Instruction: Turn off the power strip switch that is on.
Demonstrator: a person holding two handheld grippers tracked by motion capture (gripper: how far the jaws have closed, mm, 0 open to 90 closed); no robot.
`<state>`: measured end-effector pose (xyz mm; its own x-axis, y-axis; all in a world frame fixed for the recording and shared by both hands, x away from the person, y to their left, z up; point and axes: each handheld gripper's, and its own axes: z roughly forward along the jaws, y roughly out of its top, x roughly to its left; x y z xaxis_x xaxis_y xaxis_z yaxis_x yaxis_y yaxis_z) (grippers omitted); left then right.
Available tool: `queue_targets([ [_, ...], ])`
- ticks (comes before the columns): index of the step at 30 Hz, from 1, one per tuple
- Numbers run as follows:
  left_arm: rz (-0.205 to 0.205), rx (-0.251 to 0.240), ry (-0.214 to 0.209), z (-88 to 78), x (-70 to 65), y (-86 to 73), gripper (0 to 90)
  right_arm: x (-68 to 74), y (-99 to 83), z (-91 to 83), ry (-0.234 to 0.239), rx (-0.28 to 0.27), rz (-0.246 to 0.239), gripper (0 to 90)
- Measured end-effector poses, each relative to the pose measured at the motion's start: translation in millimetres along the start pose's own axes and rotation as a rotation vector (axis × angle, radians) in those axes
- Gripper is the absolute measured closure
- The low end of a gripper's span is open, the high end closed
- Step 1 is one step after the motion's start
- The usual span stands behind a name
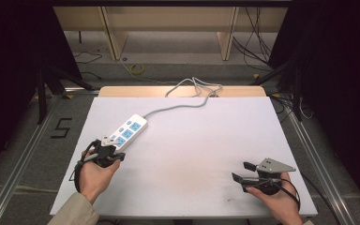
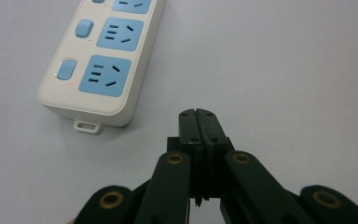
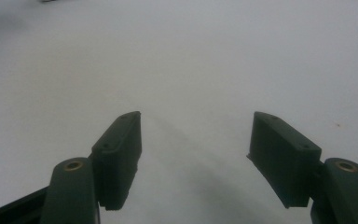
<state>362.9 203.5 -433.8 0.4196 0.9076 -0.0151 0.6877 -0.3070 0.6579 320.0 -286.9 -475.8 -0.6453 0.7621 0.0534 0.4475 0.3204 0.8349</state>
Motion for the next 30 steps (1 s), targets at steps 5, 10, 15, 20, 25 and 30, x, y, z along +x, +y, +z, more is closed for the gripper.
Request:
queue_targets([
  [5, 0.001, 0.002, 0.004, 1.5, 1.5, 2.0, 89.7, 0.1, 0.1, -0.1, -0.001, 0.0, 0.0, 35.0],
  [10, 0.001, 0.004, 0.007, 2.8, 1.7, 4.6, 89.7, 0.3, 0.2, -0.1, -0.002, 0.0, 0.0, 35.0],
  [15, 0.006, 0.004, 0.019, 3.2, 3.2, 6.1, 89.7, 0.3, 0.2, -0.2, -0.003, -0.002, -0.001, 35.0],
  [20, 0.009, 0.007, 0.024, 3.2, 5.2, 6.8, 89.7, 0.3, 0.4, -0.4, -0.005, -0.004, -0.001, 34.8],
  [25, 0.006, 0.01, 0.028, 3.2, 7.0, 8.3, 89.7, 0.3, 0.3, -0.5, -0.005, -0.004, -0.001, 34.8],
  [30, 0.008, 0.011, 0.031, 3.3, 8.4, 10.4, 89.7, 0.3, 0.3, -0.3, -0.005, -0.004, -0.002, 34.8],
])
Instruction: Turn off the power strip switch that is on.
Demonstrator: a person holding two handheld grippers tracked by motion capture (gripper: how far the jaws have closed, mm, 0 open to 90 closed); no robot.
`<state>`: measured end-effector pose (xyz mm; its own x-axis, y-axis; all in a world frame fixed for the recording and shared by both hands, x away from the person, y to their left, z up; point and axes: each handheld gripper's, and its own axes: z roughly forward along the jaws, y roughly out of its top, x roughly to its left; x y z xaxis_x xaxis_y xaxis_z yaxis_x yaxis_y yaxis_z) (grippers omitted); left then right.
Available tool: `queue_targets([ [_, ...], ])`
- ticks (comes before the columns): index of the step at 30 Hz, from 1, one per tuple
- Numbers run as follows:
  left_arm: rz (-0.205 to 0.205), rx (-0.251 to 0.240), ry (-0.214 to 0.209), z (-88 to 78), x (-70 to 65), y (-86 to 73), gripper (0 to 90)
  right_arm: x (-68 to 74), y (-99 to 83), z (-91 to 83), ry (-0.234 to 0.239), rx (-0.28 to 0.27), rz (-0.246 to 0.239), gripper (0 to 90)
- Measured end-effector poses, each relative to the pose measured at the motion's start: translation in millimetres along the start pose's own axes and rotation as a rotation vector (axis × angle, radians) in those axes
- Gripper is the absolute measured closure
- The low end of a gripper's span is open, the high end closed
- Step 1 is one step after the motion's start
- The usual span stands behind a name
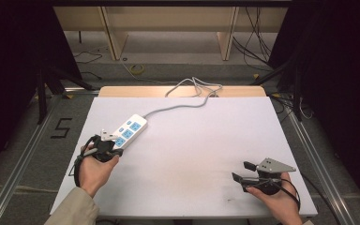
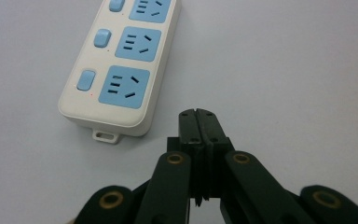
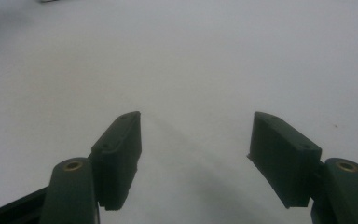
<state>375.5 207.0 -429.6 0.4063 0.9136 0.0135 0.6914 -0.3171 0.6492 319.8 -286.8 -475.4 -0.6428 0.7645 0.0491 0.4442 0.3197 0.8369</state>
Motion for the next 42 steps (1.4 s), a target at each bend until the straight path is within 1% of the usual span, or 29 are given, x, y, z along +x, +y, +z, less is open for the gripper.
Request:
queue_targets([
  [13, -0.01, 0.008, -0.002, 1.0, 2.8, 4.4, 89.7, 0.1, 0.1, -0.1, 0.001, -0.002, -0.001, 34.7],
  [20, -0.021, 0.004, -0.001, 1.5, 5.3, 5.6, 89.7, 0.3, -0.1, -0.2, 0.002, -0.002, -0.004, 34.6],
  [42, -0.016, 0.014, 0.028, 3.1, 14.0, 9.1, 89.7, 0.8, -0.1, -0.2, 0.002, -0.001, -0.003, 34.5],
])
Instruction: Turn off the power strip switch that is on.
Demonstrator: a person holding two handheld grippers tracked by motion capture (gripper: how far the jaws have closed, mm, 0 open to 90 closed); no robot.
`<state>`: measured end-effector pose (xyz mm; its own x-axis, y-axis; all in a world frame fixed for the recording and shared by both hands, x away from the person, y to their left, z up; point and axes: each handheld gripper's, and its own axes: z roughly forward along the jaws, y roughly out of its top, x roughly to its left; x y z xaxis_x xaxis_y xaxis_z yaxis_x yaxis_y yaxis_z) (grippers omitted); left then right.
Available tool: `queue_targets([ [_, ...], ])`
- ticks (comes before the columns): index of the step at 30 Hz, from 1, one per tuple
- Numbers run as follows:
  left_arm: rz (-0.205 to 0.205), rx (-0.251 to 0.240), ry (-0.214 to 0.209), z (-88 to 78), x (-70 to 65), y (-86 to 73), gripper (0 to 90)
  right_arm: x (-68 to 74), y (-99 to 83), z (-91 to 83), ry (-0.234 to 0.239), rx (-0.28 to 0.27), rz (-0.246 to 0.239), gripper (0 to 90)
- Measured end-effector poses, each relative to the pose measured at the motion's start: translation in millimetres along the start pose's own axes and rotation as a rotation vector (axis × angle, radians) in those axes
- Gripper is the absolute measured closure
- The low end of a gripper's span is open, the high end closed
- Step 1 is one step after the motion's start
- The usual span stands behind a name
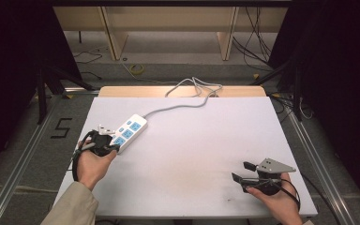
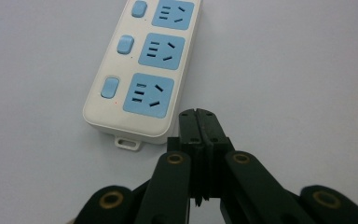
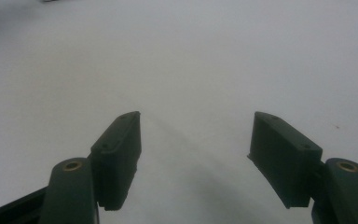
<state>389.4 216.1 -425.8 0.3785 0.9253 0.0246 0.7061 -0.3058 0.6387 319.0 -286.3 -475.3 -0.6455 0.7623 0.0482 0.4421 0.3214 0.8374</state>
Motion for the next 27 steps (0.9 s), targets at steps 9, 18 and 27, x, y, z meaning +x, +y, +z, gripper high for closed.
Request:
queue_targets([
  [9, 0.002, -0.001, 0.011, 0.1, 3.2, 1.8, 89.7, -0.1, 0.1, -0.1, -0.001, -0.001, -0.001, 34.5],
  [18, -0.005, -0.006, 0.02, -0.4, 7.2, 3.3, 89.7, -0.3, 0.0, 0.0, -0.001, -0.002, -0.003, 34.5],
  [27, -0.015, -0.008, 0.028, -0.5, 12.7, 3.8, 89.7, -0.1, 0.2, 0.0, -0.001, -0.003, -0.003, 34.4],
])
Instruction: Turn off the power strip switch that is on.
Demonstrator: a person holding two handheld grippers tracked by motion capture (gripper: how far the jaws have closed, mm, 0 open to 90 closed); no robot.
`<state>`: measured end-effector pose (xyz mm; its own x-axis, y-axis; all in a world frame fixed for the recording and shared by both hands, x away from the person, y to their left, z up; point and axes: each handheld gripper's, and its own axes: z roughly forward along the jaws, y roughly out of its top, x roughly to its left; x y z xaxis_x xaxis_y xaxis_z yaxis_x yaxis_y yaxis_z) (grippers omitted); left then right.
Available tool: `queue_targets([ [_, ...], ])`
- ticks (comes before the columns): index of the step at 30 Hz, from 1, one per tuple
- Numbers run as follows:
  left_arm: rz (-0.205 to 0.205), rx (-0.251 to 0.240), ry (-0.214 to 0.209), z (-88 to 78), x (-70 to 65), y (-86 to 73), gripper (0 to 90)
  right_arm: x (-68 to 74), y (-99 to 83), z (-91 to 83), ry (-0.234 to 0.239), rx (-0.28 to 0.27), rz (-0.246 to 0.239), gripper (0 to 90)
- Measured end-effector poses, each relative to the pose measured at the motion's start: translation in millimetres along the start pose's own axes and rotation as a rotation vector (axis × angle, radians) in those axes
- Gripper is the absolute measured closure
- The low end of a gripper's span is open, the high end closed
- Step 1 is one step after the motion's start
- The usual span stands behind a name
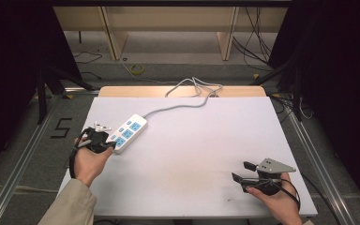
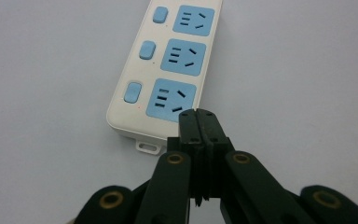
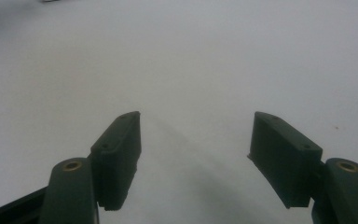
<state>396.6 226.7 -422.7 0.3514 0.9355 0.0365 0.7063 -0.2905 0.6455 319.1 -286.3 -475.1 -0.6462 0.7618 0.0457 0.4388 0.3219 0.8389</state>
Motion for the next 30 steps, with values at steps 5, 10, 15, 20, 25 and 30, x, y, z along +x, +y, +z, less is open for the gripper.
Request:
queue_targets([
  [5, -0.002, -0.001, 0.006, -0.1, 2.5, 1.3, 89.7, 0.1, -0.1, 0.1, 0.0, 0.001, 0.0, 34.4],
  [10, -0.007, -0.005, 0.013, -0.5, 5.7, 2.5, 89.7, 0.4, -0.1, 0.3, 0.001, 0.003, -0.002, 34.5],
  [15, -0.011, -0.004, 0.018, 0.5, 8.4, 3.3, 89.7, 0.2, -0.3, 0.4, 0.001, 0.003, -0.002, 34.4],
  [20, -0.018, -0.003, 0.022, 2.5, 11.0, 4.2, 89.7, 0.3, -0.4, 0.5, 0.0, 0.004, -0.002, 34.5],
  [25, -0.022, -0.001, 0.025, 4.7, 12.6, 5.4, 89.7, 0.1, -0.4, 0.4, -0.001, 0.005, 0.0, 34.5],
  [30, -0.017, -0.003, 0.029, 5.5, 13.0, 7.2, 89.7, 0.1, -0.5, 0.2, -0.001, 0.006, -0.001, 34.5],
])
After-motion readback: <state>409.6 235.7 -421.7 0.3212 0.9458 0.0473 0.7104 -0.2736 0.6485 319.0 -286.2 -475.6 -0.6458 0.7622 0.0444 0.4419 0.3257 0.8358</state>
